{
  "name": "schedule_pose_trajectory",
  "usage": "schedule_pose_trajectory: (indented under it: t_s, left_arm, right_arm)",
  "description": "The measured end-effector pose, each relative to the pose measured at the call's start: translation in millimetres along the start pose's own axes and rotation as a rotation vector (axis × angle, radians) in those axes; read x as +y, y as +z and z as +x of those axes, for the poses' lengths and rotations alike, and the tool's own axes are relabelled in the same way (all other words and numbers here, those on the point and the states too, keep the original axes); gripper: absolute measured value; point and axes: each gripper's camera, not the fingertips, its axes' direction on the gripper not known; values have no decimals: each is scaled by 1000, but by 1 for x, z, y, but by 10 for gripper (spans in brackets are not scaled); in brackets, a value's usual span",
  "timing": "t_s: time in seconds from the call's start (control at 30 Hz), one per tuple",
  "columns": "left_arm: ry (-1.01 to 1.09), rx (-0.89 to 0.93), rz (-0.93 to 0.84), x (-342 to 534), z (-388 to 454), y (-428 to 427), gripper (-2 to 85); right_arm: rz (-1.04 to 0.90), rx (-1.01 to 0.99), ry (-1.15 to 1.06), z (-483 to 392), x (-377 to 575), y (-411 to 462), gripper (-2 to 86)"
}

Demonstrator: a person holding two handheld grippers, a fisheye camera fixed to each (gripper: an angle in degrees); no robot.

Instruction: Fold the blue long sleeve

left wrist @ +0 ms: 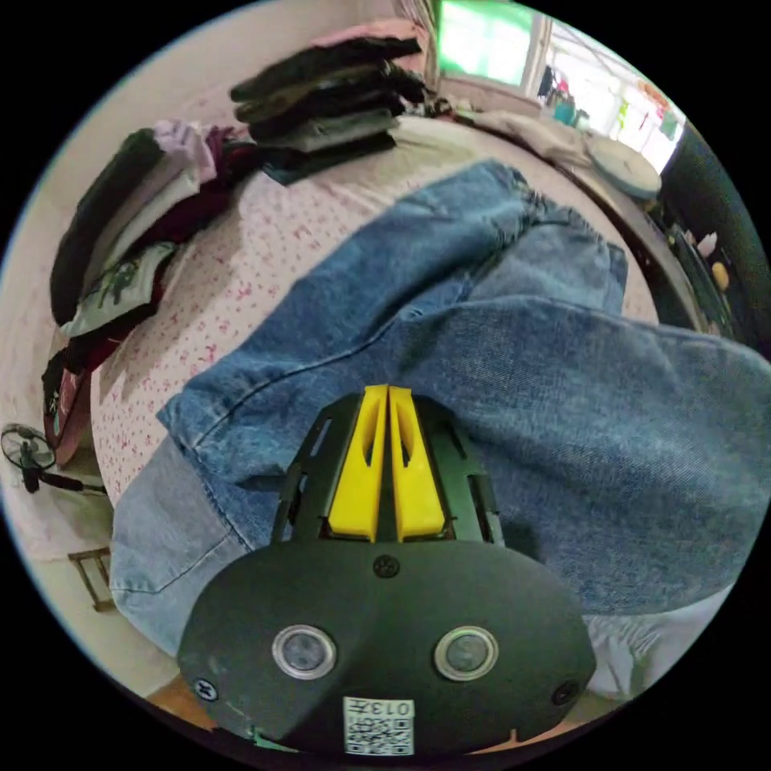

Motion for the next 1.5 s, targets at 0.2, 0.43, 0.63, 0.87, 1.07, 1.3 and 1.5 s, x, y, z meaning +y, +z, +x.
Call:
schedule_pose_trajectory:
  t_s: [0.2, 0.43, 0.63, 0.87, 1.07, 1.3, 1.5]
  left_arm:
    - [-18, 75, 162, -10, -4, -35, 7]
    - [148, 84, -6, -77, 36, -11, 64]
    - [398, -112, 26, -64, 78, -24, 17]
    - [404, -166, 52, -48, 89, -16, 4]
    - [232, -101, 270, -76, 83, -43, -2]
    - [320, -52, 9, -95, 83, 9, -3]
    - [104, -145, 114, -62, 16, -38, -3]
  right_arm:
    - [-89, 57, 44, 3, 21, 3, 24]
    - [-104, 50, 30, 10, 19, -3, 25]
    - [-87, 102, 47, 10, 37, -22, 24]
    - [-42, 105, 148, 25, 66, -42, 22]
    - [-28, 81, 66, 25, 59, -54, 21]
    - [25, 169, -19, 24, 48, -81, 21]
    - [117, 313, -147, 20, 41, -125, 19]
